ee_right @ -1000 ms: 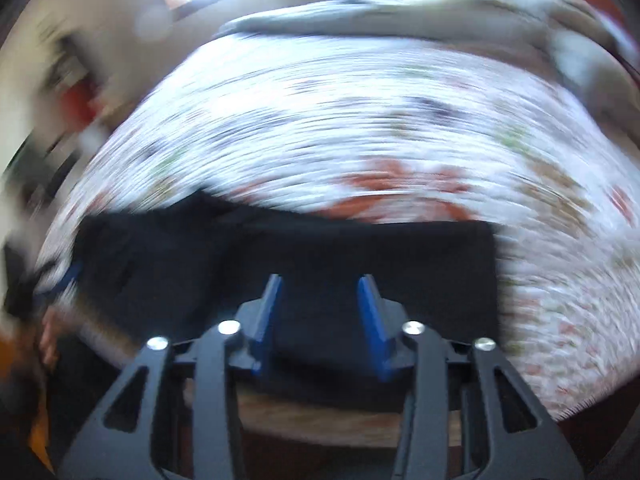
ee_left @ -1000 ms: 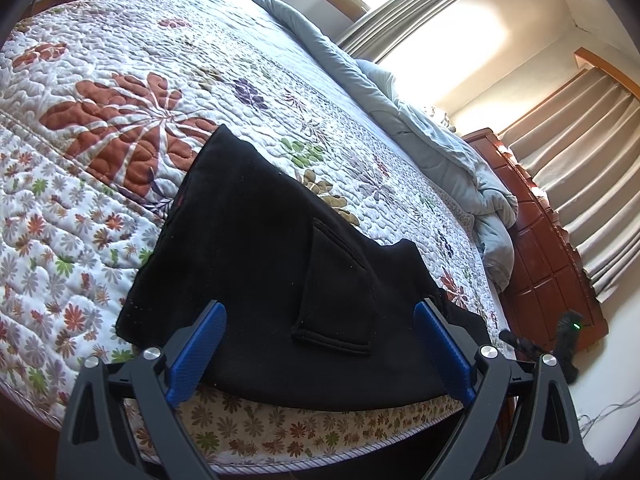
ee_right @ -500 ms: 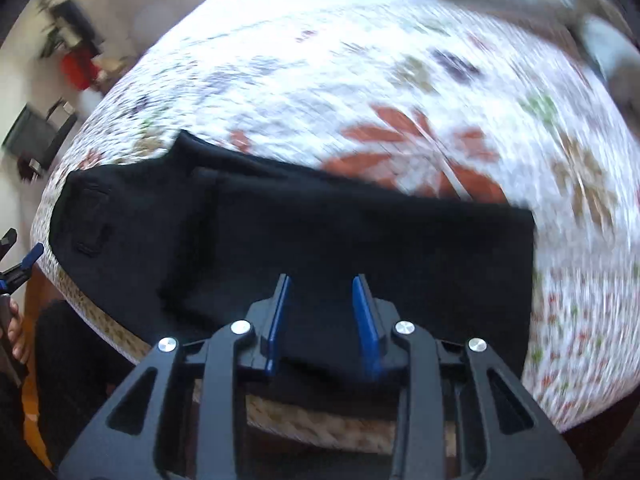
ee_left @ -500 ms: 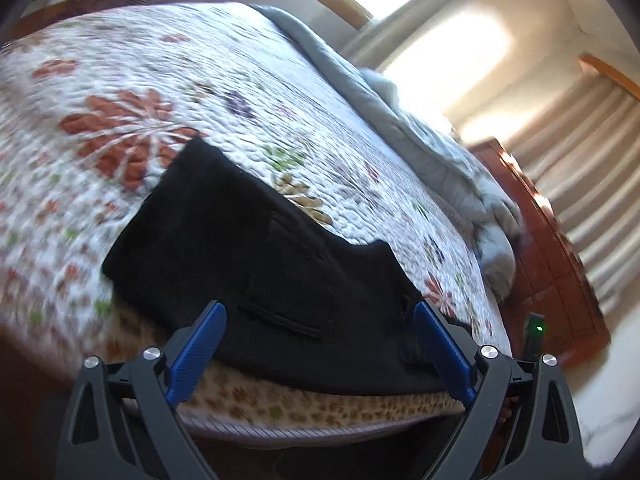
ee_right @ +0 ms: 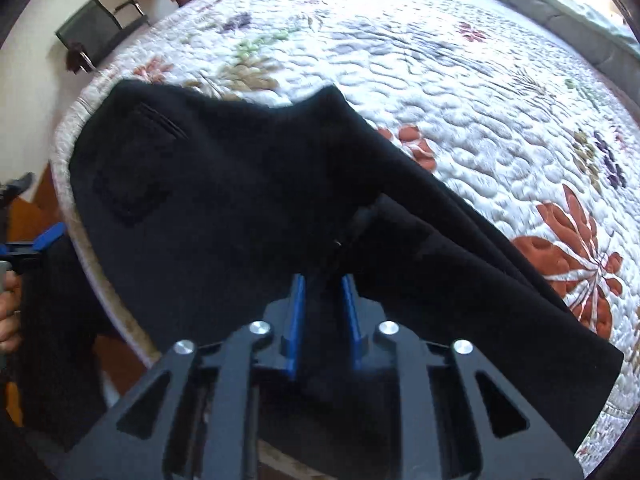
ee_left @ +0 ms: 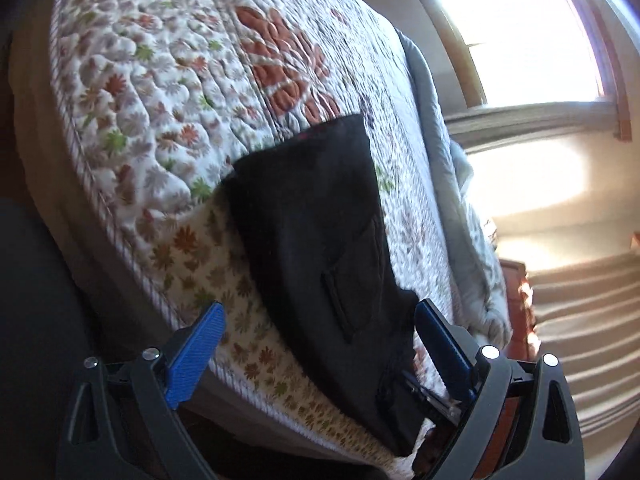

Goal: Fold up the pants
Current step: 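Lift the black pants off the quilt with both tools gripping their ends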

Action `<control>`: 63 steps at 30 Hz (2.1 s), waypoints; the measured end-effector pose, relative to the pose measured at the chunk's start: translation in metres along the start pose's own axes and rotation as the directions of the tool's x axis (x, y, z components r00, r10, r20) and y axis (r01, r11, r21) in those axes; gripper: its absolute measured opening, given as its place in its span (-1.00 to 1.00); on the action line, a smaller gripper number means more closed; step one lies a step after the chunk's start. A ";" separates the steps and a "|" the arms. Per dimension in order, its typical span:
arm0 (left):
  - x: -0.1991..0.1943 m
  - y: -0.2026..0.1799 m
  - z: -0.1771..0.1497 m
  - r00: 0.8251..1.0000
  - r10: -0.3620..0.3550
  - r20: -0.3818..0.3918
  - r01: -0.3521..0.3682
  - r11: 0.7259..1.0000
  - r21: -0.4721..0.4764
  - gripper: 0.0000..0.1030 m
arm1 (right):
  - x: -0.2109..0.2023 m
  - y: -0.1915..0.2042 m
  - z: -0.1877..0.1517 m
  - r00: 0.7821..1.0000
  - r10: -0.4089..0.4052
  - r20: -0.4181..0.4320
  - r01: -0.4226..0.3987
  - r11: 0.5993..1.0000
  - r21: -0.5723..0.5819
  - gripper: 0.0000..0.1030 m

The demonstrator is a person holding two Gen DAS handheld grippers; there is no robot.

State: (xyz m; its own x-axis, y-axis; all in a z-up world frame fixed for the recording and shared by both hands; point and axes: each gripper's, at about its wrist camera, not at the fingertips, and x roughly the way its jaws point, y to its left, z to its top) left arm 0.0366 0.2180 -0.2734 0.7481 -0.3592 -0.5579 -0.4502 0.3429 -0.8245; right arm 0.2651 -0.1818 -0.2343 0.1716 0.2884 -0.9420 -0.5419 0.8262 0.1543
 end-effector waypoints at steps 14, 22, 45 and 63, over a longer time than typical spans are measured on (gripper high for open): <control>0.022 0.028 0.029 0.989 -0.148 0.017 0.148 0.959 -0.244 0.87 | -0.060 -0.008 0.071 0.976 0.217 0.004 -0.217 0.975 0.052 0.00; 0.025 0.043 0.040 0.987 -0.145 0.067 0.158 0.934 -0.321 0.92 | -0.035 0.075 0.147 0.963 0.224 -0.147 -0.251 0.947 -0.202 0.16; 0.065 0.031 0.036 1.000 0.009 0.024 -0.002 0.965 -0.263 0.16 | 0.121 0.236 0.245 0.762 0.187 -0.619 -0.552 0.689 -0.470 0.69; 0.052 0.027 0.048 1.000 0.011 -0.019 -0.014 0.986 -0.166 -0.57 | 0.124 0.250 0.249 0.741 0.132 -0.658 -0.567 0.647 -0.509 -0.34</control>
State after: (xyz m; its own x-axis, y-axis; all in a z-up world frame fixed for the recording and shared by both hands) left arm 0.0867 0.2502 -0.3207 0.7336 -0.3719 -0.5688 -0.5354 0.1990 -0.8208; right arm 0.3557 0.1810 -0.2387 -0.4860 0.0039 -0.8739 -0.8669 0.1248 0.4827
